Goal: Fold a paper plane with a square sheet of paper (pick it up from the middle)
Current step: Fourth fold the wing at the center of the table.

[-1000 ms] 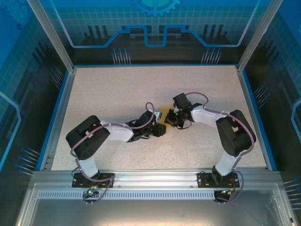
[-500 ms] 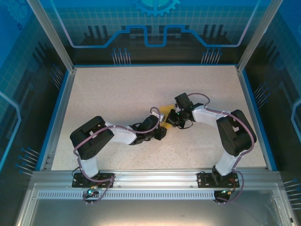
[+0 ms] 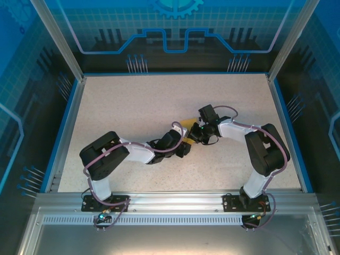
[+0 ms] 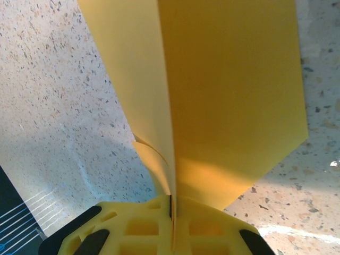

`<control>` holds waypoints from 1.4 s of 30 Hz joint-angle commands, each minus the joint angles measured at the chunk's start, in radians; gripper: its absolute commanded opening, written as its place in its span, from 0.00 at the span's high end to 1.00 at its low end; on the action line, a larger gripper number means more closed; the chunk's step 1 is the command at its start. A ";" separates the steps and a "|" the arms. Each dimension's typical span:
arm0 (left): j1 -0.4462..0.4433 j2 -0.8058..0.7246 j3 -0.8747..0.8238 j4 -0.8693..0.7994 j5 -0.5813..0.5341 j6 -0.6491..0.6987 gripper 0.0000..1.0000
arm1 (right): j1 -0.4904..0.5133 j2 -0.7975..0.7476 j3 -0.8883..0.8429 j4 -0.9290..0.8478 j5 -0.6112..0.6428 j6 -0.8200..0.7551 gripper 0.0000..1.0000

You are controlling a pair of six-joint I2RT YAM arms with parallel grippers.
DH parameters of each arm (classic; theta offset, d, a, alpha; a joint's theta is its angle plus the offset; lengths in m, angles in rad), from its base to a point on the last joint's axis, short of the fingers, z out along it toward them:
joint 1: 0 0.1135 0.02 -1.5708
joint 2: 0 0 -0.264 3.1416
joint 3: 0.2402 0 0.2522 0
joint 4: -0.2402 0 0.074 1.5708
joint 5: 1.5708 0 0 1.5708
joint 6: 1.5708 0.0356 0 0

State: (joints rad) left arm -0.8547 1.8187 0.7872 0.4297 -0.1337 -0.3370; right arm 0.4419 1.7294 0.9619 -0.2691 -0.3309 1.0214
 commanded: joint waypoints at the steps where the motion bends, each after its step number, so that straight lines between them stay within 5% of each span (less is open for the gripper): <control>1: -0.009 0.016 -0.001 0.021 -0.024 0.030 0.58 | -0.016 -0.014 -0.014 -0.008 -0.036 0.019 0.96; 15: -0.012 0.042 -0.005 0.032 -0.049 0.039 0.68 | -0.028 -0.012 -0.020 0.001 -0.055 0.036 0.92; 33: -0.012 0.016 -0.006 0.019 0.031 -0.039 0.88 | -0.130 -0.220 -0.156 0.107 -0.025 -0.101 0.54; 42: 0.047 -0.015 -0.067 0.121 0.190 -0.202 0.93 | -0.171 -0.237 -0.204 0.201 -0.073 -0.245 0.58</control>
State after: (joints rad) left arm -0.8379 1.8370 0.7582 0.4858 -0.0422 -0.4473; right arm 0.2871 1.4857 0.7818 -0.1169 -0.3660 0.8471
